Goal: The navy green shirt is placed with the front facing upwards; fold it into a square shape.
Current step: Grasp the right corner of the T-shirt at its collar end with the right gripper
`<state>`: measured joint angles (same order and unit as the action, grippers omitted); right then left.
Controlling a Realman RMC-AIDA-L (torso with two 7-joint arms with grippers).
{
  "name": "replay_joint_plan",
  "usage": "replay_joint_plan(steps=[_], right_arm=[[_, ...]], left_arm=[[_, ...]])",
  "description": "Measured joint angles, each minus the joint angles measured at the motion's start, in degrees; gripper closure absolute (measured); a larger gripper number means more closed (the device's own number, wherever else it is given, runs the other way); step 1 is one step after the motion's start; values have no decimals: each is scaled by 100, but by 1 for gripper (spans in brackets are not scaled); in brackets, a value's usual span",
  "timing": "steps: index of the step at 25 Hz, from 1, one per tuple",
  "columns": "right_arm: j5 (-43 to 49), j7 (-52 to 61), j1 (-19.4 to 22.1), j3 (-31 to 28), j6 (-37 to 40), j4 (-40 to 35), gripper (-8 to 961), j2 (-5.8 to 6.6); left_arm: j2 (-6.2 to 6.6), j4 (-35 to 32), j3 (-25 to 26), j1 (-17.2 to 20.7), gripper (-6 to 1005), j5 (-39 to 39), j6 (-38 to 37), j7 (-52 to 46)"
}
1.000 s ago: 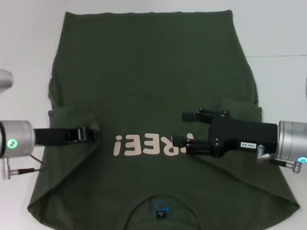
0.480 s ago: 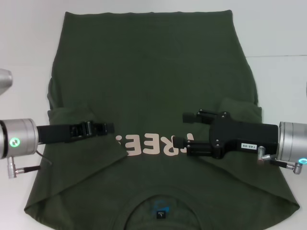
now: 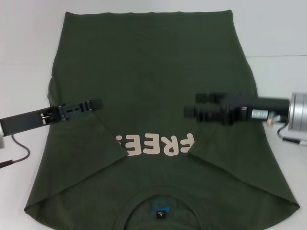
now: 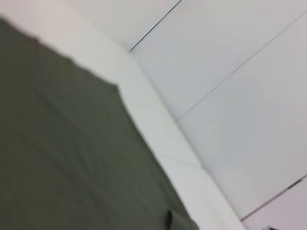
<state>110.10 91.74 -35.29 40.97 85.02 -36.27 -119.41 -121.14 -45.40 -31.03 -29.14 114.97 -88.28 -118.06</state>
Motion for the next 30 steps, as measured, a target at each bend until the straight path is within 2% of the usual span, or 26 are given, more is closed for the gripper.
replay_joint_plan(steps=[2,7,14,18,23,28,30], right_arm=[[256,1045,-23,127,-75,-530,93,10],[1075,3227,-163,433,235,-1638,92,128],[1931,4911,-249,536,1004,-2444,94,298],[2401,5494,-257,482,1371,-2524,99,435],[2603,5967,-16,393,1718,-2561,102,452],[2846,6188,290,118,1875,-2588,105,531],[2949,6192,369,-58,1955,-2566,146,565]], left_arm=[[53,11,60,29,448,-18,-159,142],[97,-5,146,88,253,-37,-241,387],[135,27,222,62,38,-40,-145,694],[153,30,225,-17,35,-43,-113,810],[213,31,236,-117,34,-53,-113,828],[233,31,225,-196,34,-54,-114,842],[233,31,215,-215,34,-55,-115,845]])
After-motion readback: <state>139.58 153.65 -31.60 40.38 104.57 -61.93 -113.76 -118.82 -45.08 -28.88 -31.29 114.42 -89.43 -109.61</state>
